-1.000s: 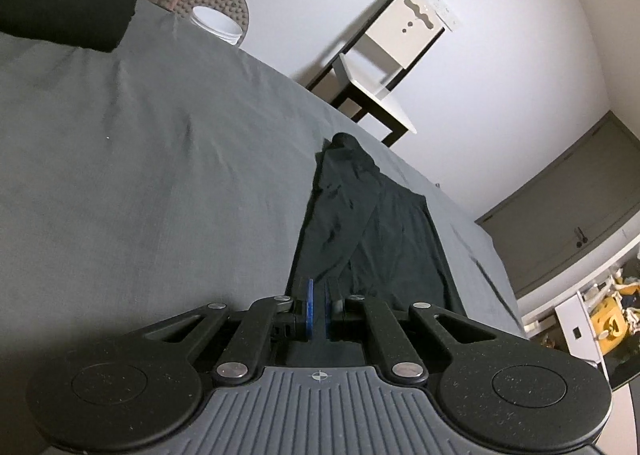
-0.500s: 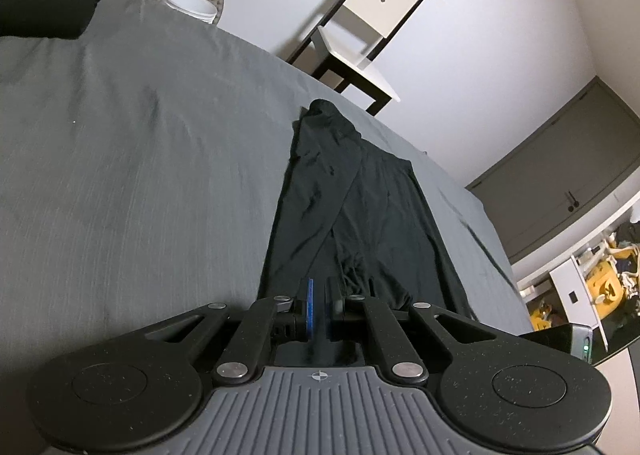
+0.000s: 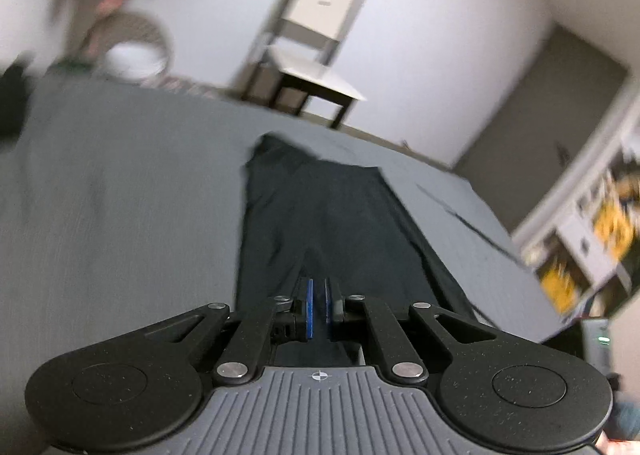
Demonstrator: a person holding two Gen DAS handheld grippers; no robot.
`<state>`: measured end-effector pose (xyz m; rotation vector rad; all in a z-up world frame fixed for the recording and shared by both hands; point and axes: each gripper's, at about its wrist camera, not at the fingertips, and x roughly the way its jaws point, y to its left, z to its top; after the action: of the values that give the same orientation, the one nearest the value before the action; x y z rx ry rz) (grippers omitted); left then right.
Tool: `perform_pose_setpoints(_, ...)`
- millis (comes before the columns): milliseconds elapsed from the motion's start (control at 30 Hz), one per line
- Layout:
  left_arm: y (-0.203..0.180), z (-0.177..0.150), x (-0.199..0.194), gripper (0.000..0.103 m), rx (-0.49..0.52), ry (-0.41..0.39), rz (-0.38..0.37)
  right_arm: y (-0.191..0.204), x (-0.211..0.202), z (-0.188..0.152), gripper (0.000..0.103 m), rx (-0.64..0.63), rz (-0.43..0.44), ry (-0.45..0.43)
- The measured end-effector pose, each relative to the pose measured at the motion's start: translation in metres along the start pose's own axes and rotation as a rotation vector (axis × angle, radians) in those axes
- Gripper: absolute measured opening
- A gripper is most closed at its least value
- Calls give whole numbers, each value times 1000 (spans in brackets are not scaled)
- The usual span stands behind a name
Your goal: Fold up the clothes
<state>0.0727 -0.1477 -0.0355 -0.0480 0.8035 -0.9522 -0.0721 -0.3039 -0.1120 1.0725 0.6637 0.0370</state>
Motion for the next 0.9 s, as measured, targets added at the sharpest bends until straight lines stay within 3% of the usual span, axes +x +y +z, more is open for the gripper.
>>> perform_pose_setpoints(33, -9, 13, 12, 20, 52, 29, 12, 3, -3, 0, 1, -20, 0, -10)
perform_pose_setpoints(67, -20, 27, 27, 52, 122, 62, 36, 6, -5, -1, 1, -52, -8, -17)
perform_pose_setpoints(133, -43, 46, 55, 88, 261, 86, 89, 9, -6, -1, 1, -114, -20, -27)
perform_pose_setpoints(167, -52, 55, 68, 90, 312, 97, 108, 7, -6, 0, 1, -107, -15, -23)
perform_pose_setpoints(267, -79, 80, 107, 90, 448, 130, 159, 4, -7, 3, 1, -83, 6, -20)
perform_pose_setpoints(433, -83, 114, 155, 90, 387, 228, 190, 10, -17, 9, 1, -122, 34, -31)
perform_pose_setpoints(533, -84, 134, 184, 90, 341, 288, 207, 7, -19, 11, 1, -71, 68, -26)
perform_pose_setpoints(600, -85, 147, 202, 84, 310, 328, 218, 6, -20, 14, 1, -55, 80, -27)
perform_pose_setpoints(667, -84, 157, 218, 69, 281, 358, 245, 9, -23, 16, 1, -59, 100, -35)
perform_pose_setpoints(733, -83, 158, 230, 61, 241, 391, 277, 12, -29, 17, 1, -63, 121, -43)
perform_pose_setpoints(900, -84, 158, 255, 57, 230, 439, 375, 8, -43, 21, 1, -50, 153, -58)
